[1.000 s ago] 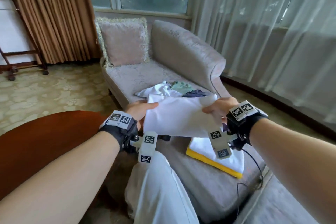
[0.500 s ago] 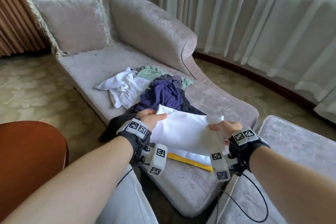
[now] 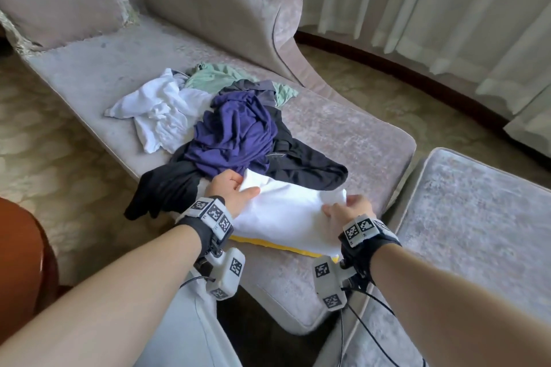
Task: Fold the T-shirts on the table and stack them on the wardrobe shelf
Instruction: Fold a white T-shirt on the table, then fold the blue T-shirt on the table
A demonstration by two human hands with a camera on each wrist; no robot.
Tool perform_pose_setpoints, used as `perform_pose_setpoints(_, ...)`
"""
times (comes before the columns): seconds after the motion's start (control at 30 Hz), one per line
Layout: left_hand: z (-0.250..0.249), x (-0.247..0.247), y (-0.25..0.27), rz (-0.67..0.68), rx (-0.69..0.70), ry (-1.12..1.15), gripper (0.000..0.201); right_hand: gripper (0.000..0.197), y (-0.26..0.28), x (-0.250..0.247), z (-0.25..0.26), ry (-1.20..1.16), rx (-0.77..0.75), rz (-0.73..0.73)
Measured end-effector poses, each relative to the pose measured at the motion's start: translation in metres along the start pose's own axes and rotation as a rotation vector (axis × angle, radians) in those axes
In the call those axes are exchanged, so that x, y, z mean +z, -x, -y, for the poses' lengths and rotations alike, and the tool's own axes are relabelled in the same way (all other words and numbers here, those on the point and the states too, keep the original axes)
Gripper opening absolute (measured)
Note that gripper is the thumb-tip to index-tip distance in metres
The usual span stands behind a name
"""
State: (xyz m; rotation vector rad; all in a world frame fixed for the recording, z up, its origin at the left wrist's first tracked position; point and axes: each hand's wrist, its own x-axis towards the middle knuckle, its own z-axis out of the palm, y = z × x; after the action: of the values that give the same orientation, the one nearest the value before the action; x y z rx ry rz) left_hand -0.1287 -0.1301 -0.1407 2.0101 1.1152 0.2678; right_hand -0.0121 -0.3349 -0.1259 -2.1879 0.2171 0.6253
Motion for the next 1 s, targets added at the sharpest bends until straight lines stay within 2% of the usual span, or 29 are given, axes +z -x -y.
perform_pose_setpoints(0.13, 0.001, 0.001, -0.001, -0.013, -0.003, -0.055, 0.037, 0.048, -0.001, 0.002, 0.006, 0.152, -0.007, 0.022)
perform_pose_setpoints(0.23, 0.0, -0.01, -0.014, 0.064, -0.079, -0.003, 0.036, 0.066, -0.006, -0.004, 0.026, 0.306, 0.05, 0.05)
perform_pose_setpoints(0.37, -0.005, -0.038, -0.041, 0.087, -0.194, 0.229, 0.044, 0.061, -0.019, -0.01, 0.068, 0.225, 0.004, 0.101)
perform_pose_setpoints(0.5, -0.007, -0.059, -0.057, 0.109, -0.279, 0.429, 0.024, 0.046, -0.019, 0.0, 0.118, 0.239, -0.033, 0.175)
perform_pose_setpoints(0.6, -0.005, -0.065, -0.064, 0.273, -0.218, 0.375, 0.019, 0.024, -0.009, 0.023, 0.143, 0.255, -0.087, 0.214)
perform_pose_setpoints(0.73, 0.007, -0.055, -0.083, 0.466, -0.069, 0.072, 0.046, 0.023, -0.012, 0.071, 0.155, 0.424, -0.228, 0.389)
perform_pose_setpoints(0.77, 0.012, -0.051, -0.086, 0.491, -0.053, 0.016, 0.048, 0.032, -0.01, 0.081, 0.157, 0.461, -0.259, 0.427)
perform_pose_setpoints(0.83, 0.021, -0.045, -0.089, 0.508, -0.035, -0.044, 0.054, 0.053, -0.005, 0.1, 0.163, 0.559, -0.319, 0.475)
perform_pose_setpoints(0.93, 0.032, -0.041, -0.088, 0.443, 0.038, -0.002, 0.059, 0.045, 0.003, 0.124, 0.17, 0.674, -0.408, 0.584)
perform_pose_setpoints(1.0, 0.039, -0.044, -0.088, 0.373, 0.116, -0.059, 0.05, 0.042, 0.003, 0.136, 0.174, 0.6, -0.39, 0.554)
